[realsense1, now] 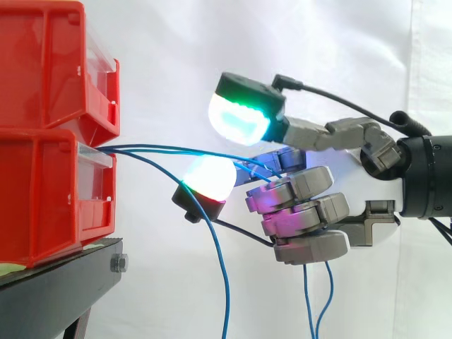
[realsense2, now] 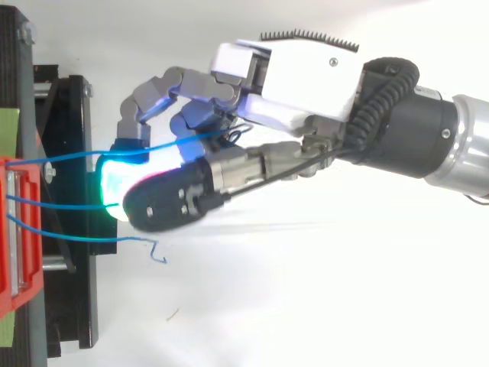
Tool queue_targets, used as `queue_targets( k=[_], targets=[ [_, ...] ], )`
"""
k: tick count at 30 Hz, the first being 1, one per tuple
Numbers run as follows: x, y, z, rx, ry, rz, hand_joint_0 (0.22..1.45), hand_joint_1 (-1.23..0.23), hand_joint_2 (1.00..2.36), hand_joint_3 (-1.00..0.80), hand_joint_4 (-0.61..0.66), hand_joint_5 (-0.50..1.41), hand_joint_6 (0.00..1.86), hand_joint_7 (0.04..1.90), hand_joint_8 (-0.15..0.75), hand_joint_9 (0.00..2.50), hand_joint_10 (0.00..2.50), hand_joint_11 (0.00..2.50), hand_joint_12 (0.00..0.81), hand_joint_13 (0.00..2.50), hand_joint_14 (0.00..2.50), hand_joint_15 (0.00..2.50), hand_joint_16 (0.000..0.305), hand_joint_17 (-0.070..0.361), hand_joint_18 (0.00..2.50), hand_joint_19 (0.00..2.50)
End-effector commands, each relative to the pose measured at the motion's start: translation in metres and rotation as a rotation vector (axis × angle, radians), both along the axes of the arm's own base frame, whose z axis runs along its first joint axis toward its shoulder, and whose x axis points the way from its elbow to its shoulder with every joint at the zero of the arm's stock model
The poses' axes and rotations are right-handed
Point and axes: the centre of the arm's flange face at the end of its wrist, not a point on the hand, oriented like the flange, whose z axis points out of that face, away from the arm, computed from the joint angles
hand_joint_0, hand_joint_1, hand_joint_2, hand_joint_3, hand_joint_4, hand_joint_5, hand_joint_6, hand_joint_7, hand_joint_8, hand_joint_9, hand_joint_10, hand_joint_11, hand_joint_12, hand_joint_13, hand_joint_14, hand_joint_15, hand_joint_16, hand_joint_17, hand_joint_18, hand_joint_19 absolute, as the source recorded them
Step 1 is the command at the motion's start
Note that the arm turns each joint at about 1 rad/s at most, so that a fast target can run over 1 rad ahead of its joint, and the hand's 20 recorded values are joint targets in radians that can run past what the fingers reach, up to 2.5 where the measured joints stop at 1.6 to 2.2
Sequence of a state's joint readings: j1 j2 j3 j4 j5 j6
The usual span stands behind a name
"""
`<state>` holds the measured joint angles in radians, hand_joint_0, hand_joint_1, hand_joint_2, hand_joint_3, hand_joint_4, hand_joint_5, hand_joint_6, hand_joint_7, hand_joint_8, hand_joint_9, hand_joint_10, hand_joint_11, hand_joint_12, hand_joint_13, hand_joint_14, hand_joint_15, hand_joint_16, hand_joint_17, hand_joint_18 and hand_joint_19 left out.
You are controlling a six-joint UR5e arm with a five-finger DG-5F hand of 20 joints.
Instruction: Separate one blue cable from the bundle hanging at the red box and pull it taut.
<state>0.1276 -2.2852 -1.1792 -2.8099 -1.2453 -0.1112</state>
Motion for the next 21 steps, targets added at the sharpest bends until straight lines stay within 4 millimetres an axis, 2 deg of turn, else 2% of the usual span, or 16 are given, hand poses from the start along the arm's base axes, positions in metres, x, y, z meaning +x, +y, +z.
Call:
queue_targets(
  k=[1, 3, 4, 5, 6, 8, 9, 13, 14, 15, 16, 18, 21],
  targets=[
    [-0.0002, 0.0009, 0.0013, 0.002, 0.004, 0.002, 0.57, -0.35, 1.00, -0.50, 0.12, -0.14, 0.88, 0.99, 0.292, 0.89, 1.68, 1.14, 0.326, 1.13, 1.11, 1.43, 0.035, 0.080, 1.19, 1.57],
    [0.0009, 0.0011, 0.0047, 0.002, 0.004, 0.002, 0.62, -0.40, 1.00, -0.49, 0.11, -0.14, 0.87, 1.01, 0.282, 0.94, 1.38, 1.23, 0.326, 1.17, 0.84, 1.49, 0.036, 0.080, 1.17, 1.53],
    [0.0004, 0.0010, 0.0030, -0.001, 0.012, 0.002, 0.61, -0.40, 1.00, -0.48, 0.10, -0.14, 0.87, 1.01, 0.287, 0.95, 1.31, 1.26, 0.331, 1.18, 0.79, 1.51, 0.036, 0.081, 1.16, 1.52],
    [0.0003, 0.0011, 0.0028, -0.001, 0.013, 0.003, 0.61, -0.45, 1.01, -0.42, 0.10, -0.14, 0.87, 1.01, 0.280, 0.95, 1.27, 1.27, 0.323, 1.19, 0.72, 1.53, 0.036, 0.081, 1.15, 1.51],
    [0.0001, 0.0011, 0.0027, -0.001, 0.015, 0.003, 0.60, -0.51, 1.01, -0.34, 0.12, -0.15, 0.87, 1.00, 0.281, 0.94, 1.12, 1.34, 0.330, 1.20, 0.65, 1.55, 0.038, 0.086, 1.14, 1.49],
    [0.0000, 0.0011, 0.0038, -0.001, 0.013, 0.003, 0.60, -0.58, 1.01, -0.30, 0.13, -0.15, 0.88, 0.96, 0.299, 0.94, 1.22, 1.27, 0.355, 1.21, 0.65, 1.49, 0.044, 0.099, 1.17, 1.44],
    [0.0001, 0.0011, 0.0027, -0.003, 0.015, 0.003, 0.59, -0.66, 1.01, -0.27, 0.14, -0.16, 0.89, 0.92, 0.318, 0.91, 1.28, 1.21, 0.377, 1.21, 0.66, 1.46, 0.048, 0.108, 1.19, 1.40],
    [0.0001, 0.0007, 0.0027, -0.004, 0.015, -0.002, 0.60, -0.72, 1.01, -0.26, 0.15, -0.18, 0.91, 0.86, 0.321, 0.87, 1.36, 1.14, 0.387, 1.21, 0.49, 1.49, 0.052, 0.118, 1.15, 1.35],
    [0.0001, 0.0007, 0.0027, -0.004, 0.015, -0.002, 0.60, -0.74, 1.01, -0.27, 0.13, -0.19, 0.91, 0.86, 0.307, 0.86, 1.31, 1.18, 0.384, 1.21, 0.34, 1.56, 0.050, 0.112, 1.12, 1.33],
    [0.0002, 0.0007, 0.0028, -0.004, 0.014, -0.002, 0.61, -0.77, 1.01, -0.29, 0.11, -0.19, 0.91, 0.87, 0.289, 0.85, 1.21, 1.24, 0.373, 1.20, 0.08, 1.63, 0.047, 0.106, 1.07, 1.28],
    [0.0000, 0.0007, 0.0010, -0.004, 0.017, -0.002, 0.62, -0.80, 1.01, -0.30, 0.10, -0.19, 0.91, 0.87, 0.281, 0.85, 1.16, 1.25, 0.371, 1.19, 0.00, 1.64, 0.046, 0.103, 1.04, 1.25],
    [0.0001, 0.0007, 0.0027, -0.004, 0.015, -0.002, 0.66, -0.88, 1.01, -0.37, 0.08, -0.20, 0.92, 0.86, 0.275, 0.84, 0.86, 1.37, 0.372, 1.06, 0.01, 1.43, 0.045, 0.101, 0.98, 1.20],
    [-0.0003, 0.0006, 0.0020, -0.004, 0.017, -0.002, 0.72, -0.93, 1.00, -0.48, 0.09, -0.19, 0.92, 0.87, 0.290, 0.86, 0.66, 1.39, 0.385, 0.99, 0.02, 1.25, 0.045, 0.102, 0.94, 1.05]
  ],
)
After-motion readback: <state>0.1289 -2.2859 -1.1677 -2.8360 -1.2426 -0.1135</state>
